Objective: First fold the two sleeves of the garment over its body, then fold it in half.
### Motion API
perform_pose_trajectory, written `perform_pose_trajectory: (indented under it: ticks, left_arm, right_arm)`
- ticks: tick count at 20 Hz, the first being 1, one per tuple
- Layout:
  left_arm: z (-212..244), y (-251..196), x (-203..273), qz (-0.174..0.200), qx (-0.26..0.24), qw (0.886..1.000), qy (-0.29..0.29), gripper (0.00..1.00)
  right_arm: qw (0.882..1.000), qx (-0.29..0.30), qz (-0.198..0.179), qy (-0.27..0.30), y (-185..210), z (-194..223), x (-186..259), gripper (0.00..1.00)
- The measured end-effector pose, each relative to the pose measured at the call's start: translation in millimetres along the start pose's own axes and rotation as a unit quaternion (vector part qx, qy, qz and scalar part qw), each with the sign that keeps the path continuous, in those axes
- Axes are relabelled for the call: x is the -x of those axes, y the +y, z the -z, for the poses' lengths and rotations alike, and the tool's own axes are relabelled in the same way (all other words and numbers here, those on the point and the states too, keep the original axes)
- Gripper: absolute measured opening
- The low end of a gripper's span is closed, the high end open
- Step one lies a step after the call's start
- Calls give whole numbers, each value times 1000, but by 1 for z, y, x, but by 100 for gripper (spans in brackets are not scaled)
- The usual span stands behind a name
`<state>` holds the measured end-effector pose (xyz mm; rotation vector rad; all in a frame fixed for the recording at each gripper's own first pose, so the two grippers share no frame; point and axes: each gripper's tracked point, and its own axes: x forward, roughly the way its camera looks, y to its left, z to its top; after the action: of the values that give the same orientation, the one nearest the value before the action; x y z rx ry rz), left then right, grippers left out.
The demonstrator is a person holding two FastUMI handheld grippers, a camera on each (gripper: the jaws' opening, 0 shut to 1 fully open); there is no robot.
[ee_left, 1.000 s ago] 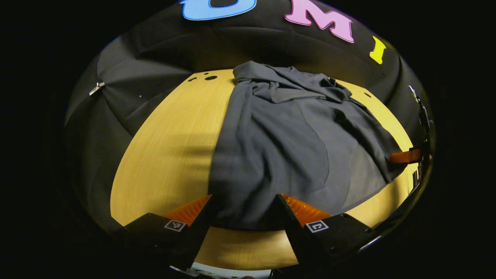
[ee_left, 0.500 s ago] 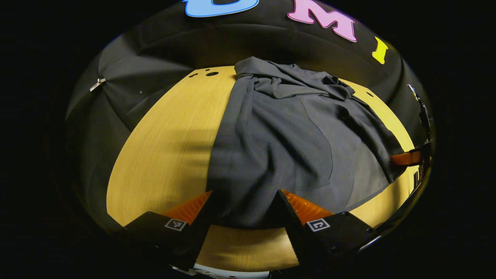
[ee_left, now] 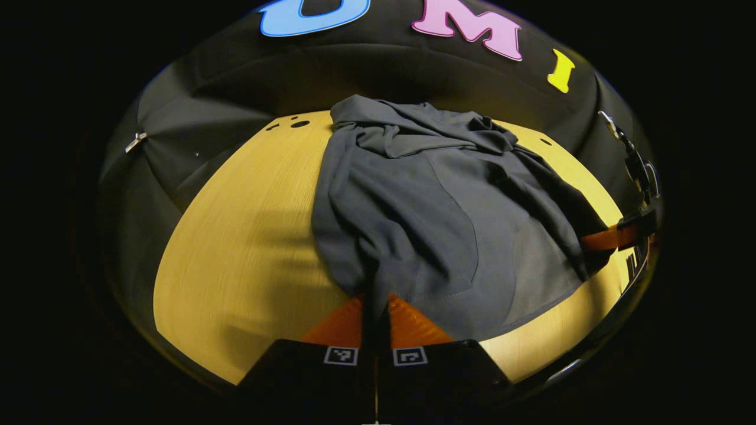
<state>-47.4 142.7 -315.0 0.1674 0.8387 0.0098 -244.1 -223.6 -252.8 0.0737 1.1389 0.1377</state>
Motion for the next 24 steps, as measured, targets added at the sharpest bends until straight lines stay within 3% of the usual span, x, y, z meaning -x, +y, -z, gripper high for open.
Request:
perform_pose_trajectory:
  ticks: [5,14,20,24]
  left_arm:
    - [-3,1,7,14,57,998,25,6]
    - [-25,-13,19,-1,85,996,35,6]
    - [-61,-19,31,16,130,991,2,6]
    - [-97,-15,32,16,129,991,-30,6]
  right_arm:
    - [996,-70,-58,2,-4,-2,-1,5]
    - [996,-37,-87,4,7,-14,9,5]
    - [994,-26,-104,-14,8,-40,21,5]
    - [993,-25,-108,-35,6,-72,22,5]
